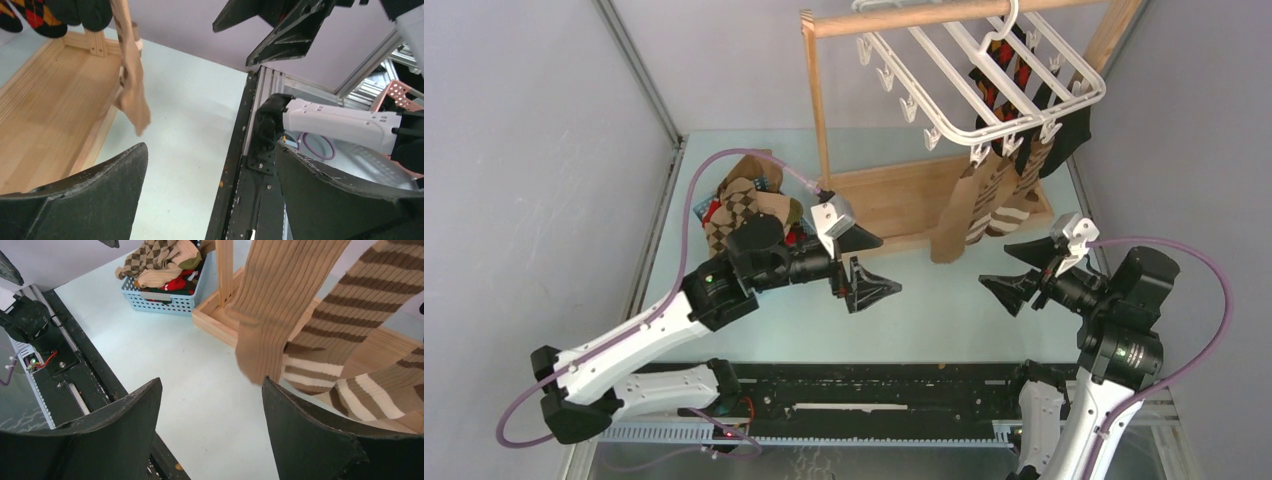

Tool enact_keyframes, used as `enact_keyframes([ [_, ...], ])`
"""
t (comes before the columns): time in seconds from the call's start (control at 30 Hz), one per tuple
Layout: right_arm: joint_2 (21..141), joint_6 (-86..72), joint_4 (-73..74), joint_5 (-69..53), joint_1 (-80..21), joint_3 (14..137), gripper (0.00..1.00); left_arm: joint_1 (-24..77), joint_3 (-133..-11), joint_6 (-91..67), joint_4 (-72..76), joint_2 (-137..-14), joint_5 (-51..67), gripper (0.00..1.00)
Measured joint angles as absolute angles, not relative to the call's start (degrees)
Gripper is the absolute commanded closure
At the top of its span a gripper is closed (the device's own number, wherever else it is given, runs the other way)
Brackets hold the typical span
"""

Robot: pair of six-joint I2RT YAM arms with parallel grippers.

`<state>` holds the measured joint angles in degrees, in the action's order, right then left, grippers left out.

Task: Clip the socks to the hanger
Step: Pick up the sock from the bin.

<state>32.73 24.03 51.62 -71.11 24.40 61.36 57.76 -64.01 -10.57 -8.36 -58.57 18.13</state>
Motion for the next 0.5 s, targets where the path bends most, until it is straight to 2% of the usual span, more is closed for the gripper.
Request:
enact_keyframes([
  [0.17,31.6,26.5,54.8,-70.7,24.5,61.3,0.18,57.3,-59.2,-9.1,-11.8,-53.4,15.2,0.00],
  [0.3,29.6,27.8,56.0,-70.5,24.7,60.3,0.18,53.1,-56.6,-10.9,-15.5,-51.0,10.2,0.00],
  [0.5,28.3,29.1,57.5,-69.5,24.7,57.9,0.18,35.2,-56.3,-17.3,-21.7,-51.1,8.6,0.00],
])
